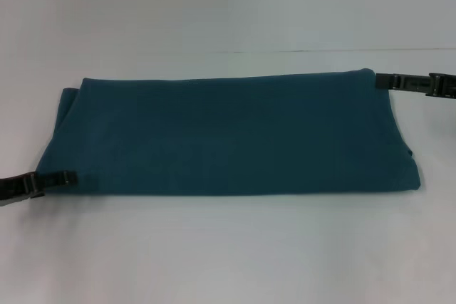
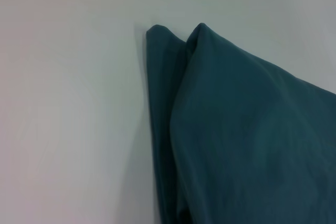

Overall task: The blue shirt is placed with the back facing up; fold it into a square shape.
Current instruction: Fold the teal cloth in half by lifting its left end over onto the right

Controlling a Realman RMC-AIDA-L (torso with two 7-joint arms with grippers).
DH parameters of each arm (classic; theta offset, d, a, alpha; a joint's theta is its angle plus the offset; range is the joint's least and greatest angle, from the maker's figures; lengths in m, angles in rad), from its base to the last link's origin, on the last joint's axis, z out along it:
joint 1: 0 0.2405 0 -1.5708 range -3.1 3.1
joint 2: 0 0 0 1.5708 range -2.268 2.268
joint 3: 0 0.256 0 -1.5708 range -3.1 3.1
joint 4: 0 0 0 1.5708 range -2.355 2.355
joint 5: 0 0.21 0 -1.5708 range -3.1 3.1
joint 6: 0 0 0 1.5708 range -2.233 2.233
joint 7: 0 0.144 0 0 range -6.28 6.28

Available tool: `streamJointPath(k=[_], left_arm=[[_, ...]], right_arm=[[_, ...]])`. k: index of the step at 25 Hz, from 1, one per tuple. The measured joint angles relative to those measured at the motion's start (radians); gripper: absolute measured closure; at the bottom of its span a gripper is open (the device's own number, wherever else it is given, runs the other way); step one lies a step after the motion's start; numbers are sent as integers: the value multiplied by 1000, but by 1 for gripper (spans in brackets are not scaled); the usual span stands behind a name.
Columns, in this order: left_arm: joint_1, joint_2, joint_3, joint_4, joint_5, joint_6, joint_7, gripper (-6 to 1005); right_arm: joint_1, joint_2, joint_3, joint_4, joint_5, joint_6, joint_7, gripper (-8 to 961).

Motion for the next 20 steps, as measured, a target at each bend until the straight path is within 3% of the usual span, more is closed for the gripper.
streamJointPath(k=[16,20], left_arm=[[-6,0,21,-10,0,-26,0,126],[-6,0,21,-10,-1,-34,0,244]], right_arm=[[-5,2,0,-1,0,-1,-1,82],[-9,2,0,-2,0,-3,1,88]])
